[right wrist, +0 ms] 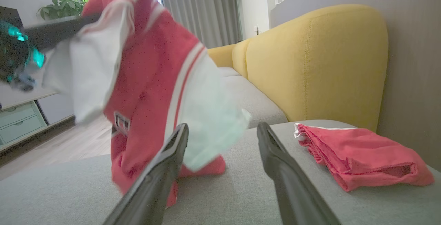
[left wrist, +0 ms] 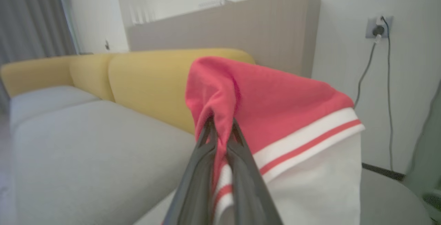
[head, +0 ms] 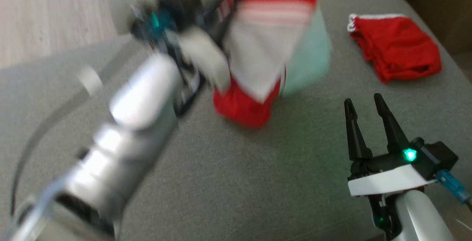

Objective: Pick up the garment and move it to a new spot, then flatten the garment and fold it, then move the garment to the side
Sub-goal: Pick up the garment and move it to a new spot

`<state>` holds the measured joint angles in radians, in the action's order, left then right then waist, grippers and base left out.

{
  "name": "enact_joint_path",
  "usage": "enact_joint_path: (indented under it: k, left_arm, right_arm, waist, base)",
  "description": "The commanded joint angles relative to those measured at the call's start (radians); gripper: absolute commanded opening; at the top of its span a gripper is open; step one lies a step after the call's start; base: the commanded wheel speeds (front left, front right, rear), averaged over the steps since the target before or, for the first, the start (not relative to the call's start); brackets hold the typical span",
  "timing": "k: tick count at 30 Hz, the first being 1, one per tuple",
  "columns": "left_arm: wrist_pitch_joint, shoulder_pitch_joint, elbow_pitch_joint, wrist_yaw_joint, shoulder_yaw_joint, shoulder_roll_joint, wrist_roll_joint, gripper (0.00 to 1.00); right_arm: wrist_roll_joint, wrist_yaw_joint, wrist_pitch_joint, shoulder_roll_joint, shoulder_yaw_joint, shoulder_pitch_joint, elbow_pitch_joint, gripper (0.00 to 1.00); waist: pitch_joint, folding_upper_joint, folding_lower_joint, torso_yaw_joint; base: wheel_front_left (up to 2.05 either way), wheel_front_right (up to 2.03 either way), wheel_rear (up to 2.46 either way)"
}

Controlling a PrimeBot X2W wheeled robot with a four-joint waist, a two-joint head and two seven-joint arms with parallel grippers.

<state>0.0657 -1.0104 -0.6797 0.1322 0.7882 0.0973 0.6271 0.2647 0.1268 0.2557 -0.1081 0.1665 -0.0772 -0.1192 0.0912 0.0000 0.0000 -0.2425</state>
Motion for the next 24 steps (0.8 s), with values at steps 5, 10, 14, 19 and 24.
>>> enact_joint_path:
  k: [5, 10, 14, 19, 24]
  left_arm:
    - [0.122, 0.236, -0.021, -0.002, 0.066, -0.001, 0.058, 0.00]
    - [0.184, 0.425, -0.066, -0.018, 0.074, -0.030, 0.100, 1.00]
    - [0.195, 0.527, 0.003, -0.057, 0.015, -0.041, 0.101, 1.00]
    - [0.196, 0.695, 0.235, -0.168, -0.152, -0.028, -0.049, 1.00]
    - [0.196, 0.897, 0.497, -0.261, -0.383, -0.025, -0.208, 1.00]
  right_arm:
    - [0.011, 0.004, 0.006, 0.013, 0.024, -0.053, 0.037, 1.00]
    - [0.009, 0.004, 0.006, 0.010, -0.002, -0.026, 0.022, 1.00]
    - [0.005, 0.004, 0.006, -0.001, -0.004, 0.020, -0.015, 1.00]
    - [-0.008, 0.004, 0.006, -0.009, -0.011, 0.080, -0.049, 1.00]
    - [-0.018, 0.004, 0.006, 0.008, -0.048, 0.124, -0.062, 1.00]
  waist:
    - [0.076, 0.0000, 0.0000, 0.012]
    - [0.048, 0.0000, 0.0000, 0.070]
    - [-0.022, 0.0000, 0.0000, 0.119]
    - [-0.100, 0.0000, 0.0000, 0.177]
    - [-0.148, 0.0000, 0.0000, 0.223]
  base:
    - [0.00, 0.00, 0.00]
    - [0.00, 0.00, 0.00]
    - [0.00, 0.00, 0.00]
    - [0.00, 0.00, 0.00]
    - [0.00, 0.00, 0.00]
